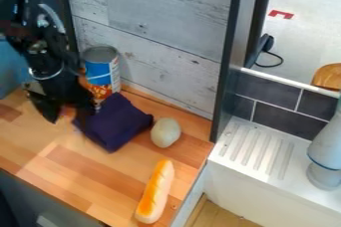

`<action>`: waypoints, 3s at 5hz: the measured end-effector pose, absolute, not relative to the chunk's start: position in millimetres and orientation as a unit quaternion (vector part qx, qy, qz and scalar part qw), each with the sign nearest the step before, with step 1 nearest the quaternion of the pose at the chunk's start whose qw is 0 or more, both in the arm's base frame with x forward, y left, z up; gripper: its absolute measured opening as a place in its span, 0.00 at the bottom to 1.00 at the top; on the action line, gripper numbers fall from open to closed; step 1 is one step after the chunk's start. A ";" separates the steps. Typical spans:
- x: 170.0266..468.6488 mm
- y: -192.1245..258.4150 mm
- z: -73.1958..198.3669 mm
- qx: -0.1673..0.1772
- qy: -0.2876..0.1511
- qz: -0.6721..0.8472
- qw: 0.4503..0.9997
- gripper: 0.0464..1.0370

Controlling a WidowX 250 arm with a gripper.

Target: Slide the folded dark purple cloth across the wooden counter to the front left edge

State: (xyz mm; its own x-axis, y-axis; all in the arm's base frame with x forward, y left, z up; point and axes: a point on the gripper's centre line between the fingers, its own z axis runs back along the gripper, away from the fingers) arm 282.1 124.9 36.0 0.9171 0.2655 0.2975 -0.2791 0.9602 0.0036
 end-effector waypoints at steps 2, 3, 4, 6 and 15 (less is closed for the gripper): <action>326.1 127.4 17.4 -0.004 -0.150 0.153 0.977 0.96; 345.7 113.1 13.2 0.004 -0.148 0.139 0.979 0.96; 353.9 115.2 3.3 0.014 -0.140 0.145 0.979 0.96; 350.7 119.9 -15.9 0.030 -0.130 0.147 0.980 0.96; 209.2 131.8 -26.9 0.103 -0.042 0.203 0.973 0.96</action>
State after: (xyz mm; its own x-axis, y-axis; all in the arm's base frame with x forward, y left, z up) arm 209.2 131.8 -26.9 0.9144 0.3857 0.1233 -0.4029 0.8968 0.1827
